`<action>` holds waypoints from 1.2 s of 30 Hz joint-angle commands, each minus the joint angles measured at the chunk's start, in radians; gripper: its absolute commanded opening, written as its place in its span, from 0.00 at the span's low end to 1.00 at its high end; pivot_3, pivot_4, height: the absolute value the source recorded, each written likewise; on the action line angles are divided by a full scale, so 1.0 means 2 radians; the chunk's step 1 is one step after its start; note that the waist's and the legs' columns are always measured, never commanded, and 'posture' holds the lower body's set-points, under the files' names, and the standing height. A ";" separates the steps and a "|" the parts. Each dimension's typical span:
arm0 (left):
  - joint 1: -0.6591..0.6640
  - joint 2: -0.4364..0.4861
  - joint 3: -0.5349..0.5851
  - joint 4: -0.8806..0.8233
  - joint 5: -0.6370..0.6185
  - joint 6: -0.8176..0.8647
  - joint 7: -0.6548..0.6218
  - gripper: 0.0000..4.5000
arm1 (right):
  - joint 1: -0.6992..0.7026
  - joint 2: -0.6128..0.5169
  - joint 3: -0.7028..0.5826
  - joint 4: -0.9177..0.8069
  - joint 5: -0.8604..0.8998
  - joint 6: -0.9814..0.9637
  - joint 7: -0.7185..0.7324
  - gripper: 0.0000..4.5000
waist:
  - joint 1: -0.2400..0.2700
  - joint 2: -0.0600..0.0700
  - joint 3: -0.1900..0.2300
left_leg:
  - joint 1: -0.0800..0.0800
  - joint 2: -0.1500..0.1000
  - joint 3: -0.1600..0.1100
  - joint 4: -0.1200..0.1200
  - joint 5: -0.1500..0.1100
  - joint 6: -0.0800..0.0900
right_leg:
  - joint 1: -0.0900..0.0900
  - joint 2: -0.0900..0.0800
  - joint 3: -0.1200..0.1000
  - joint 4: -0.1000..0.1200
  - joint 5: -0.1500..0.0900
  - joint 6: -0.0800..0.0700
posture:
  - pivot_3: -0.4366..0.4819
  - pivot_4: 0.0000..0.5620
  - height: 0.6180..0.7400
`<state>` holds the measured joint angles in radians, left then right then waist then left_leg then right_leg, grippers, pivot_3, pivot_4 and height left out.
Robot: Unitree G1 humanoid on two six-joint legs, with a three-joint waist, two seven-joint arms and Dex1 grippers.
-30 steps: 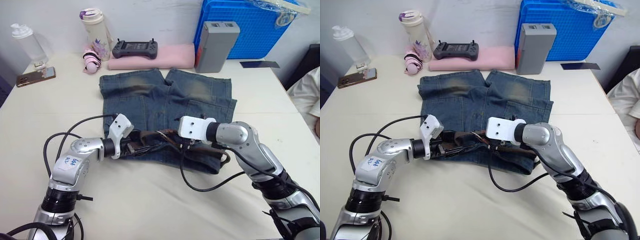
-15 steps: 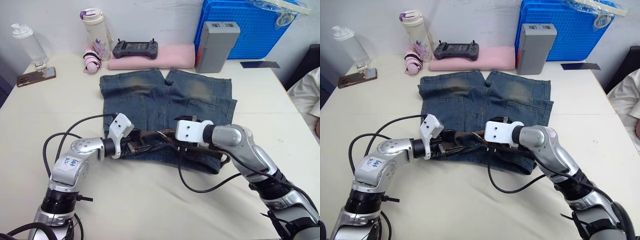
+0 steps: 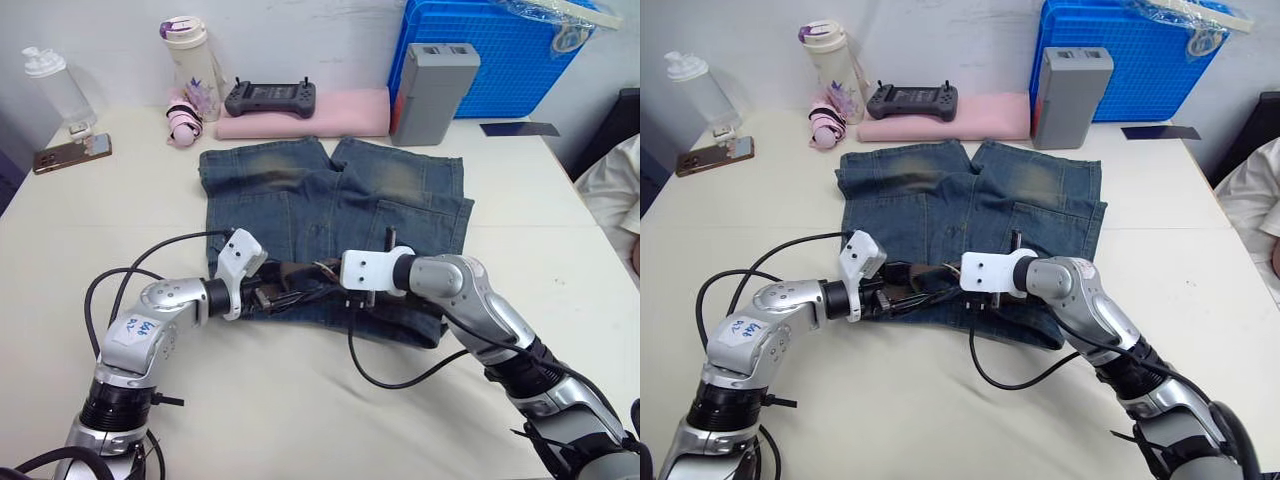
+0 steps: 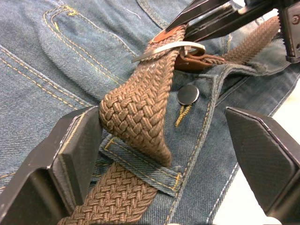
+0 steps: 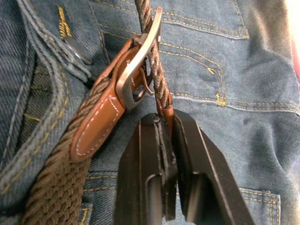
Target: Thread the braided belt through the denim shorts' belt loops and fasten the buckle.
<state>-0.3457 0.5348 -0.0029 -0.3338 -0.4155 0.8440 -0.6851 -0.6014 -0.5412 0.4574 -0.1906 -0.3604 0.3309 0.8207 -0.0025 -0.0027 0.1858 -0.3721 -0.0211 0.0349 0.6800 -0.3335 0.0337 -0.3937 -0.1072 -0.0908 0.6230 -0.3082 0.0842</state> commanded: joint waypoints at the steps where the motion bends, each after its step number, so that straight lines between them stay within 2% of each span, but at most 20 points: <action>1: -0.001 0.011 0.041 -0.038 -0.047 0.014 -0.014 0.99 | -0.003 0.004 -0.006 -0.008 -0.004 -0.005 -0.002 0.01 | 0.000 0.000 0.000 | 0.000 0.000 0.000 0.000 0.000 0.000 | 0.000 0.000 0.000 0.000 0.000 0.000 | 0.48 0.27 0.87; 4: 0.002 0.028 0.072 -0.053 -0.088 0.028 -0.034 0.99 | -0.003 0.007 -0.007 -0.008 -0.005 -0.003 -0.003 0.01 | 0.000 0.000 0.000 | 0.000 0.000 0.000 0.000 0.000 0.000 | 0.000 0.000 0.000 0.000 0.000 0.000 | 0.48 0.27 0.87; 6: -0.008 0.046 0.135 -0.053 -0.154 0.059 -0.050 0.99 | -0.003 0.007 -0.011 -0.007 -0.007 0.000 -0.007 0.01 | -0.001 0.000 0.000 | 0.000 0.000 0.000 0.000 0.000 0.000 | 0.000 0.000 0.000 0.000 0.000 0.000 | 0.48 0.27 0.87; 8: -0.024 0.058 0.178 -0.034 -0.193 0.076 -0.047 0.99 | -0.003 0.008 -0.013 -0.006 -0.009 0.001 -0.009 0.01 | -0.001 0.000 0.000 | 0.000 0.000 0.000 0.000 0.000 0.000 | 0.000 0.000 0.000 0.000 0.000 0.000 | 0.48 0.27 0.87; 11: -0.046 0.085 0.171 0.045 -0.146 0.040 -0.040 0.99 | -0.002 0.010 -0.015 -0.006 -0.010 0.002 -0.013 0.01 | -0.001 0.000 0.000 | 0.000 0.000 0.000 0.001 0.000 0.000 | 0.000 0.000 0.000 -0.001 0.000 0.000 | 0.48 0.27 0.87; 14: -0.069 0.103 0.128 0.143 -0.082 -0.024 -0.051 0.81 | -0.002 0.013 -0.017 -0.007 -0.009 0.004 -0.015 0.00 | 0.000 0.000 0.000 | 0.001 0.000 0.000 0.001 0.000 0.000 | 0.000 0.000 0.000 0.000 0.000 0.000 | 0.48 0.27 0.87; 17: -0.090 0.113 0.058 0.224 -0.016 -0.108 -0.100 0.50 | -0.001 0.014 -0.020 -0.014 -0.007 0.007 -0.017 0.00 | -0.001 0.000 0.000 | 0.000 0.000 0.000 0.000 0.000 0.000 | 0.000 0.000 0.000 0.001 0.000 0.000 | 0.48 0.27 0.87; 21: -0.142 0.097 0.015 0.334 0.034 -0.173 -0.122 0.08 | 0.003 0.013 -0.024 -0.026 -0.007 0.010 -0.019 0.00 | 0.001 0.000 0.000 | -0.001 0.000 0.000 0.000 0.000 0.000 | -0.002 0.000 0.000 0.001 0.000 0.000 | 0.48 0.27 0.87; 22: -0.151 0.094 0.010 0.351 0.041 -0.184 -0.126 0.01 | 0.004 0.013 -0.025 -0.029 -0.007 0.011 -0.020 0.00 | 0.000 0.000 0.000 | -0.002 0.000 0.000 0.001 0.000 0.000 | -0.002 0.001 0.000 0.001 0.000 0.000 | 0.48 0.27 0.87; 26: -0.163 0.088 -0.026 0.413 0.085 -0.234 -0.149 0.01 | 0.018 0.008 -0.044 -0.060 -0.008 0.025 -0.025 0.00 | -0.001 0.000 0.000 | -0.002 0.000 0.001 0.001 0.000 0.000 | -0.002 0.001 0.000 0.001 0.000 0.000 | 0.48 0.27 0.87; 29: -0.154 0.089 -0.043 0.432 0.113 -0.267 -0.163 0.01 | 0.032 -0.006 -0.087 -0.093 0.005 0.048 -0.025 0.00 | 0.000 0.000 0.000 | -0.002 0.000 0.001 0.001 0.000 0.000 | -0.002 0.001 0.000 0.001 0.000 0.000 | 0.48 0.27 0.87; 36: -0.148 0.083 -0.044 0.447 0.130 -0.292 -0.163 0.01 | 0.061 -0.066 -0.179 -0.130 0.042 0.081 -0.007 0.00 | 0.001 0.000 0.000 | -0.002 0.000 0.001 0.001 0.000 0.000 | -0.002 0.000 0.000 0.002 0.000 0.000 | 0.48 0.27 0.87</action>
<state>-0.6624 0.7014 -0.0797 0.5327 -0.1912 0.2627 -1.0086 -0.4797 -0.6597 0.1548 -0.3970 -0.3022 0.4878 0.8051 -0.0005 -0.0035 0.1861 -0.3757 -0.0212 0.0365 0.6821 -0.3334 0.0337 -0.3975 -0.1065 -0.0912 0.6262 -0.3082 0.0841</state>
